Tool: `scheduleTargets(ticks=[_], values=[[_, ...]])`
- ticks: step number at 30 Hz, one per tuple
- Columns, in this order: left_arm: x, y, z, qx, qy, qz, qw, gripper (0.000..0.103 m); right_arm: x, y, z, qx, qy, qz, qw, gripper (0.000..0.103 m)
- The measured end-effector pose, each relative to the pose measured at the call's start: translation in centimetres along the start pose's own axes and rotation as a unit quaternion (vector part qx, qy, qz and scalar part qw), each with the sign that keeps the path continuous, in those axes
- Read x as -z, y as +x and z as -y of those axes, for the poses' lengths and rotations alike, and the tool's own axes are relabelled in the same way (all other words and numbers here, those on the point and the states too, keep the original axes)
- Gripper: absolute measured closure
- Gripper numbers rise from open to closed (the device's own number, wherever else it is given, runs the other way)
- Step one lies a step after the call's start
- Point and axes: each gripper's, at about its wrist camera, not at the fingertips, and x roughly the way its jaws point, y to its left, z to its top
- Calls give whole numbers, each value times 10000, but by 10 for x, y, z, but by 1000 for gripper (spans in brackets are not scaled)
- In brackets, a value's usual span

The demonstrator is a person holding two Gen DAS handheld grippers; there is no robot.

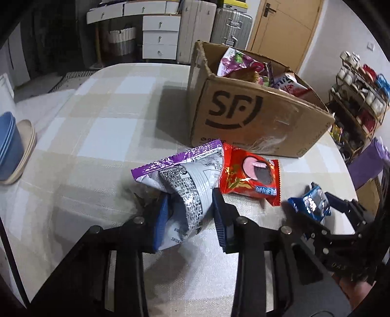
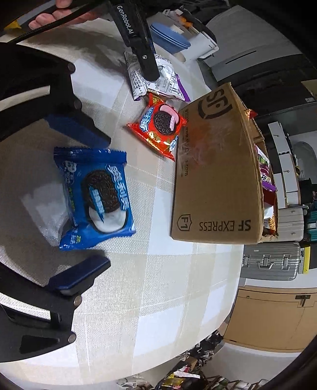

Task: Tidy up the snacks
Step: 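Grasp the silver-purple bag with the left tool while the right tool grasps the blue Oreo pack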

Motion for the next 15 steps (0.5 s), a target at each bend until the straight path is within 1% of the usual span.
scheduleTargets(ticks=[7, 9, 13, 15], values=[[5, -5, -1, 48, 63, 57, 10000, 77, 2, -4, 3, -117, 96, 74, 9999, 15], [6, -5, -3, 59, 57, 72, 9999, 77, 2, -5, 2, -140, 73, 86, 9998, 21], [7, -7, -6, 104, -35, 73, 9999, 77, 4, -4, -4, -13, -129, 7, 9999, 23], [7, -10, -9, 179, -100, 51, 9998, 78, 5, -4, -8, 10, -243, -6, 9997, 31]])
